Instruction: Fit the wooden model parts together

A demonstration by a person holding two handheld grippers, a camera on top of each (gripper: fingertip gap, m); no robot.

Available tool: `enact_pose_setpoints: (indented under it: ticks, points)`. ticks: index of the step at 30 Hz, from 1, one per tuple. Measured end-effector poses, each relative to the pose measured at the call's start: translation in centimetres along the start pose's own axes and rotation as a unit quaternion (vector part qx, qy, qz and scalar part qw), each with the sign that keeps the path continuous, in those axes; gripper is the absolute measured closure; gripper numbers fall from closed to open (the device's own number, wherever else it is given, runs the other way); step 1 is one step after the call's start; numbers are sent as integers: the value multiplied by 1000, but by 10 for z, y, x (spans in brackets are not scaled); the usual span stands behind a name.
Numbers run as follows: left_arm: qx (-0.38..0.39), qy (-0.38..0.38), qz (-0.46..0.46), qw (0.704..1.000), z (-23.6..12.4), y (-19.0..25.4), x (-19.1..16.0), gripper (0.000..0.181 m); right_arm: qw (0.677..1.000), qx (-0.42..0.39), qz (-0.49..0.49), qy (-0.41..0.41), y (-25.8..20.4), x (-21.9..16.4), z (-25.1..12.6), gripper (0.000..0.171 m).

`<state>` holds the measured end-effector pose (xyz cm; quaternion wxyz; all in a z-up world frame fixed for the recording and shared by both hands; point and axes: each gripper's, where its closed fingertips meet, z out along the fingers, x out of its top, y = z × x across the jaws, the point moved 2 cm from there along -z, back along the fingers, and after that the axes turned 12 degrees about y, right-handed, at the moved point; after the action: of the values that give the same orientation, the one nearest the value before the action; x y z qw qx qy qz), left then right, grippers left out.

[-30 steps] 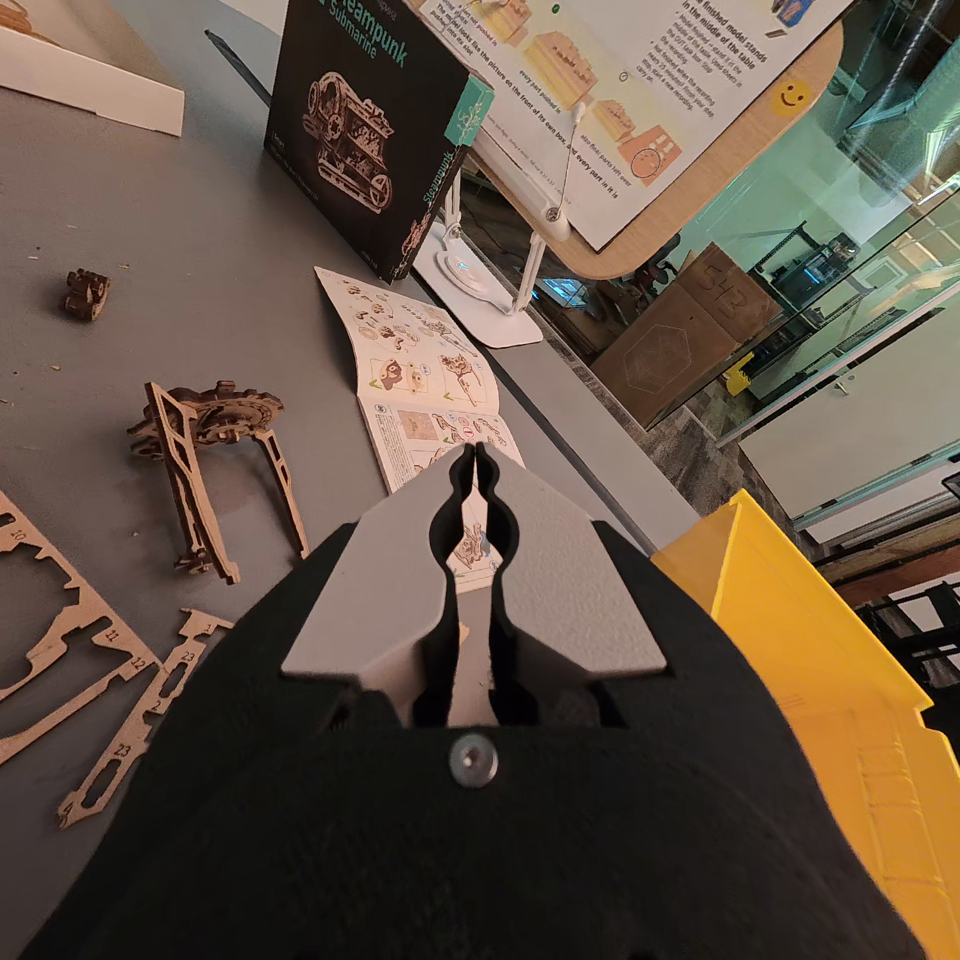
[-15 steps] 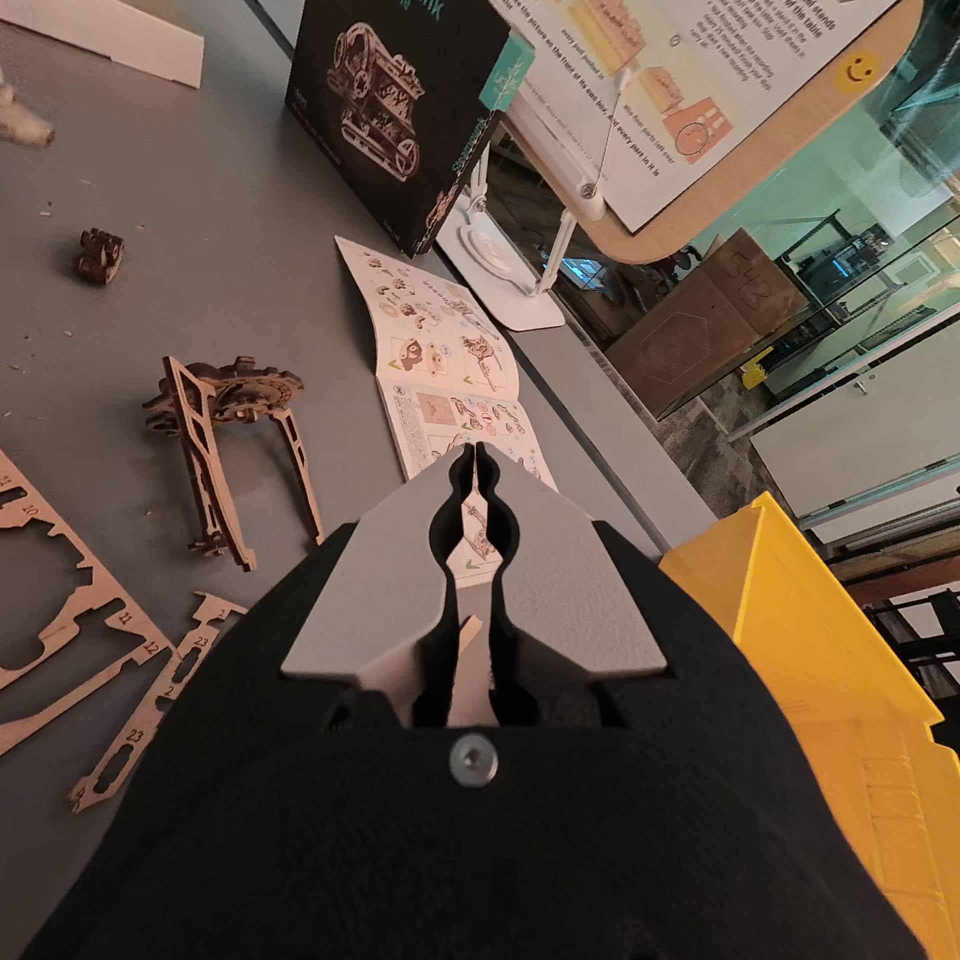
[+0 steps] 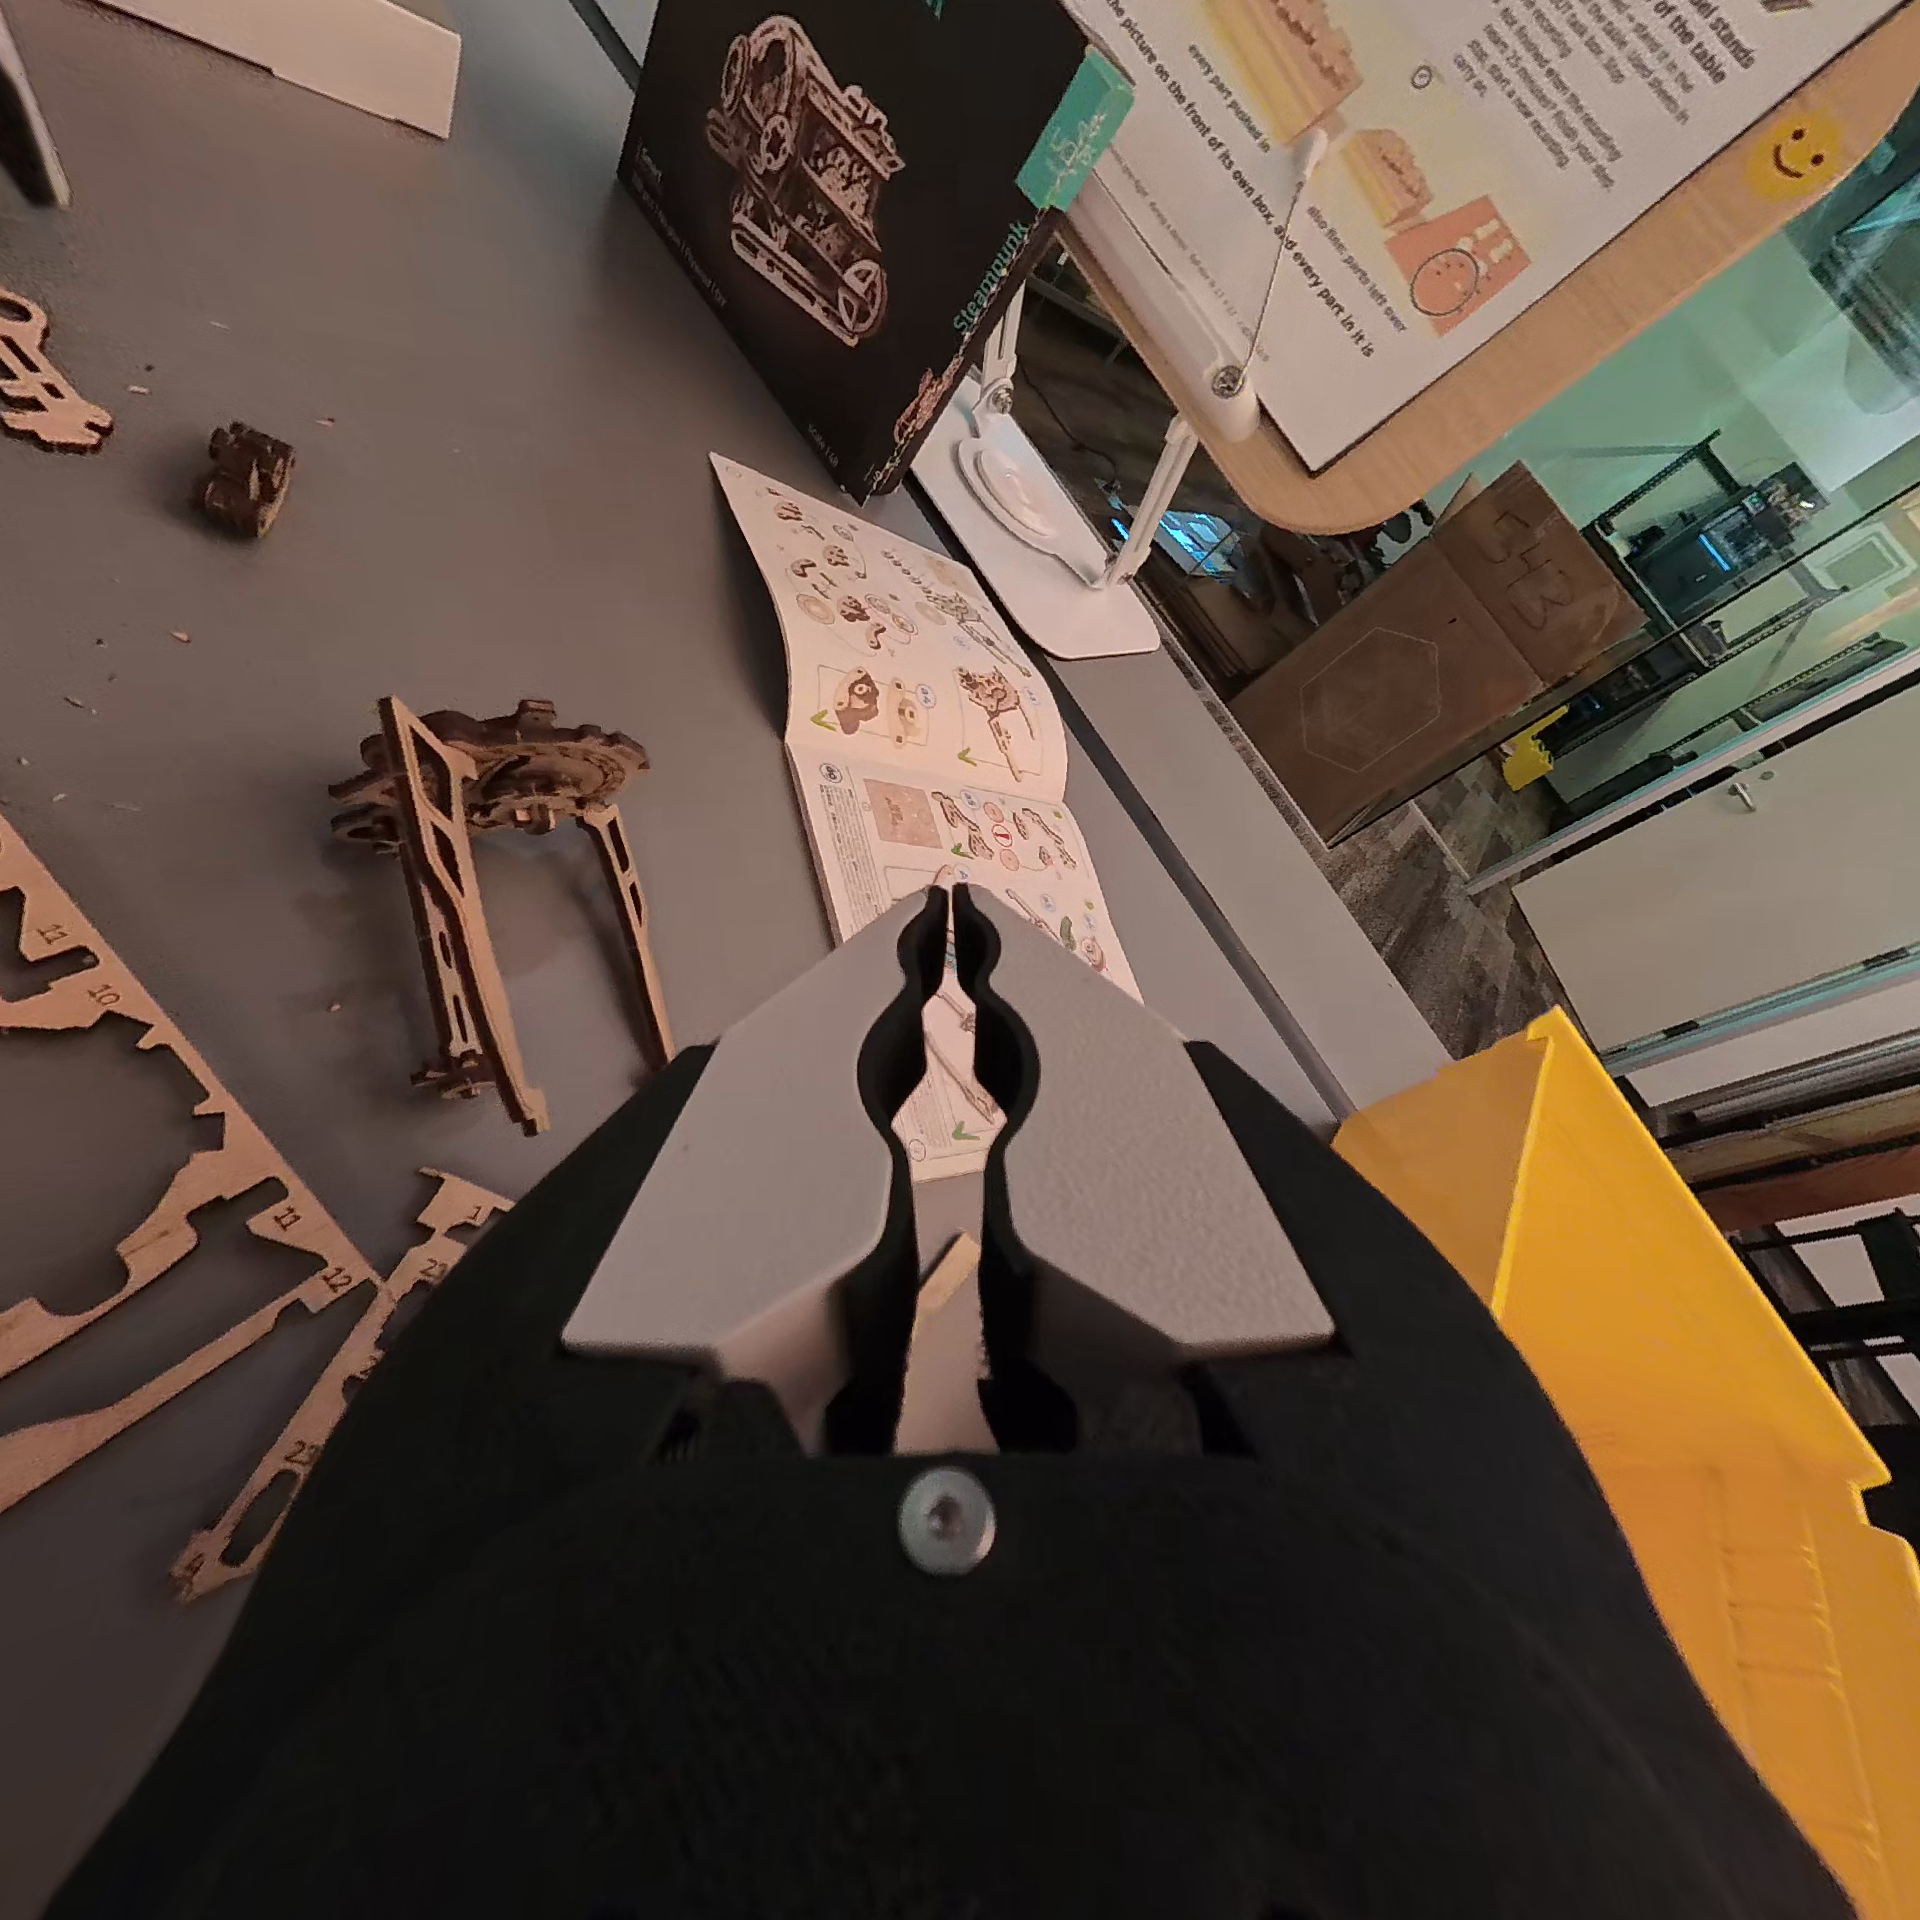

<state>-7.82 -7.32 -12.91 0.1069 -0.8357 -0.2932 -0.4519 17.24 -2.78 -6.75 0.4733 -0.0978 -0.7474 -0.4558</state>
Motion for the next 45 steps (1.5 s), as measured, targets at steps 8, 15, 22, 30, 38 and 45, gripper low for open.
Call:
enact_pose_setpoints:
  ticks: [8,15,22,30,38,45]
  points:
    - [-14,18,10,1000,-42,-12,7,152,1000,13,-13,6,-9,5,3,171]
    - [-172,-54,160,971,-42,54,-22,148,1000,13,-18,13,-10,8,2,171]
    - [-217,-58,203,953,-31,78,-29,143,999,17,-25,15,-12,10,2,171]
    - [-215,-91,214,948,-22,75,-43,145,999,13,-36,8,-10,8,1,171]
    - [-93,3,164,982,-18,28,-5,146,999,18,-37,6,-12,7,2,171]
    - [-33,-13,119,992,-12,-5,-13,135,999,22,-45,4,-15,8,3,171]
